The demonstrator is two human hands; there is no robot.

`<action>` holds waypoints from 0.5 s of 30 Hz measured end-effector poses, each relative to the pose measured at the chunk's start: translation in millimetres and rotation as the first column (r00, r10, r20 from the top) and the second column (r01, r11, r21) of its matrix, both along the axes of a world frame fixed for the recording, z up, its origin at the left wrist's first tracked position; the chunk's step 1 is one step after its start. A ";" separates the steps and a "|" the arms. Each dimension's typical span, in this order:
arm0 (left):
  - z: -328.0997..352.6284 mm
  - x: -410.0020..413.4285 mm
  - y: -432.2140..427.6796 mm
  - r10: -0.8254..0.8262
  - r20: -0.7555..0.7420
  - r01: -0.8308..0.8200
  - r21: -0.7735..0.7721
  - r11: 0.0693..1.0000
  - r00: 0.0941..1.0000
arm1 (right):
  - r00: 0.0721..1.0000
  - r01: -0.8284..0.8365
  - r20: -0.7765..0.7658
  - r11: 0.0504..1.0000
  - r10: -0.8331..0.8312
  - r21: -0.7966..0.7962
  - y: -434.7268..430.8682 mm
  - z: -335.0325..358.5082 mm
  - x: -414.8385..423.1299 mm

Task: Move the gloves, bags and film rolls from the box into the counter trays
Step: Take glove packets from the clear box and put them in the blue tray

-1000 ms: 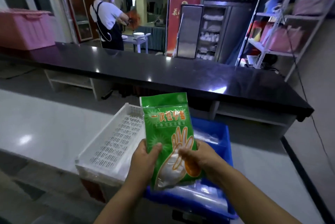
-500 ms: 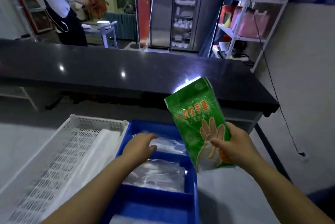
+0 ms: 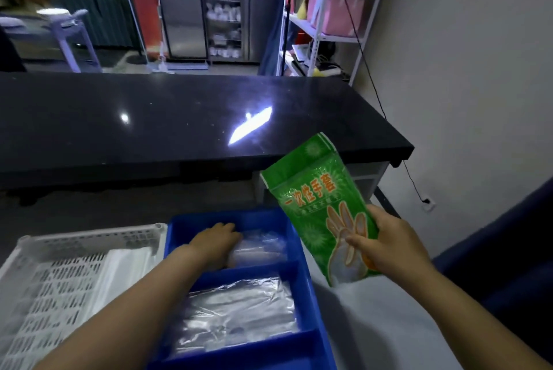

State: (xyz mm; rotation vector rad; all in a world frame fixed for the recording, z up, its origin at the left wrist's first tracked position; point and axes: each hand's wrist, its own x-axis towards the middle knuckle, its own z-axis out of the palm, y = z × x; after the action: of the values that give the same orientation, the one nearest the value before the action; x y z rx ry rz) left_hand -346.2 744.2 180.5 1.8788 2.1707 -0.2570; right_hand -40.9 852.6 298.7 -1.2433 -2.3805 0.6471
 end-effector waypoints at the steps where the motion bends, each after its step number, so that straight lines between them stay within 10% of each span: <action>1: -0.9 0.2 0.3 -0.003 0.008 0.003 0.024 1.000 1.000 | 1.000 -0.002 0.000 1.000 0.002 -0.003 -1.7 -1.6 -2.0; 10: 15.6 5.3 -15.1 0.182 0.272 -0.221 0.123 0.967 0.945 | 0.997 -0.047 -0.064 0.998 0.045 -0.029 -9.4 -1.2 -29.0; 15: 58.5 28.3 -50.0 0.176 0.099 -0.198 0.301 0.933 0.979 | 0.986 -0.128 -0.086 0.976 0.145 0.177 -13.7 15.0 -66.9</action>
State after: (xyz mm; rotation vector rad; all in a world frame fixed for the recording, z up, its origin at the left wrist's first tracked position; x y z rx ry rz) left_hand -317.9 694.2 239.0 1.7775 2.4343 0.1961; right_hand -107.8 838.9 313.7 -0.9607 -2.3973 0.5187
